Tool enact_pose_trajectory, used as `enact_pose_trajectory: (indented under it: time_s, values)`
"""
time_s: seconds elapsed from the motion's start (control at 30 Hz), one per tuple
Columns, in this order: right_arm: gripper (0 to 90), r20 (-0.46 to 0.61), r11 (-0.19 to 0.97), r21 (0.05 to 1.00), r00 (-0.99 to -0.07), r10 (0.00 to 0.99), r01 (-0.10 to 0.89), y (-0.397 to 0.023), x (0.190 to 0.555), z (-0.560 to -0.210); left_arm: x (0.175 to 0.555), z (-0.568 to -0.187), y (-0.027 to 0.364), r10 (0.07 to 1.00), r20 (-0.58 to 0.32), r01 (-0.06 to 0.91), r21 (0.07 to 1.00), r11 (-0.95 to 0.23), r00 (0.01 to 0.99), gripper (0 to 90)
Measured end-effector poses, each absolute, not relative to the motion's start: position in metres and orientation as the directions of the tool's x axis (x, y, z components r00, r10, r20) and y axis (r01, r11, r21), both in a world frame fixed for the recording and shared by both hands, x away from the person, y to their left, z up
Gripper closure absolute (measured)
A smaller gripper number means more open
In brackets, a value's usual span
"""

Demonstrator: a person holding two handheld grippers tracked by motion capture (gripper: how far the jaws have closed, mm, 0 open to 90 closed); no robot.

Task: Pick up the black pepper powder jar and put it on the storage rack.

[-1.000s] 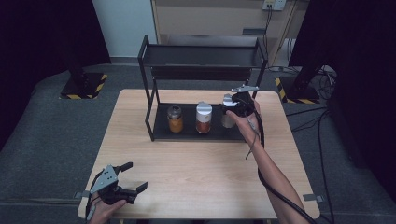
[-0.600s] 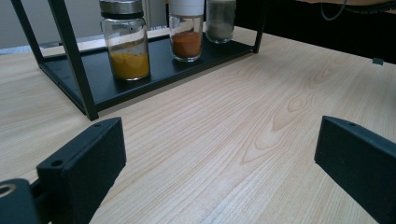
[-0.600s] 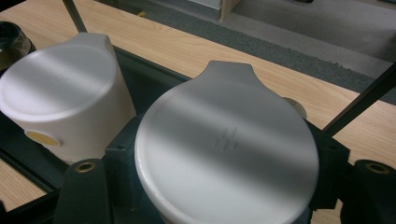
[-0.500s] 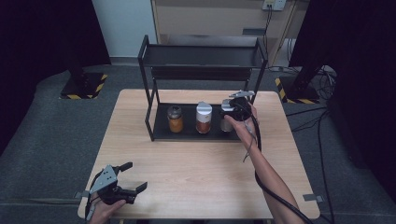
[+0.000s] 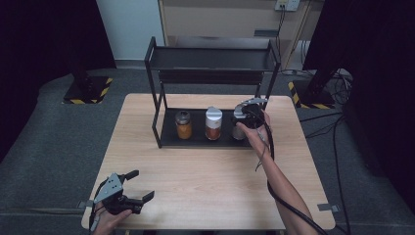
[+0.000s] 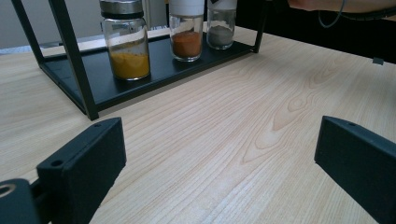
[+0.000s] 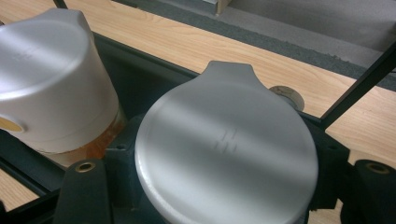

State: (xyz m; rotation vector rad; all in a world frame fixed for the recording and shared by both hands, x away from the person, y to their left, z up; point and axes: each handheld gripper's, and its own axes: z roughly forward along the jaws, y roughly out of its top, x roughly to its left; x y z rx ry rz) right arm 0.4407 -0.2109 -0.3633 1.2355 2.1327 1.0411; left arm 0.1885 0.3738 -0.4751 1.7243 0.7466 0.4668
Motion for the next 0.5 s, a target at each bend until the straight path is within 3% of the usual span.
enact_pose_trajectory:
  time_s: [0.5]
  values:
    - [31.5,-0.031,0.311,0.820,-0.504,0.863,0.481,-0.219,0.433,-0.351,0.188,-0.474,0.373,0.689,-0.064,0.238,0.958,-0.160,0.721,1.4]
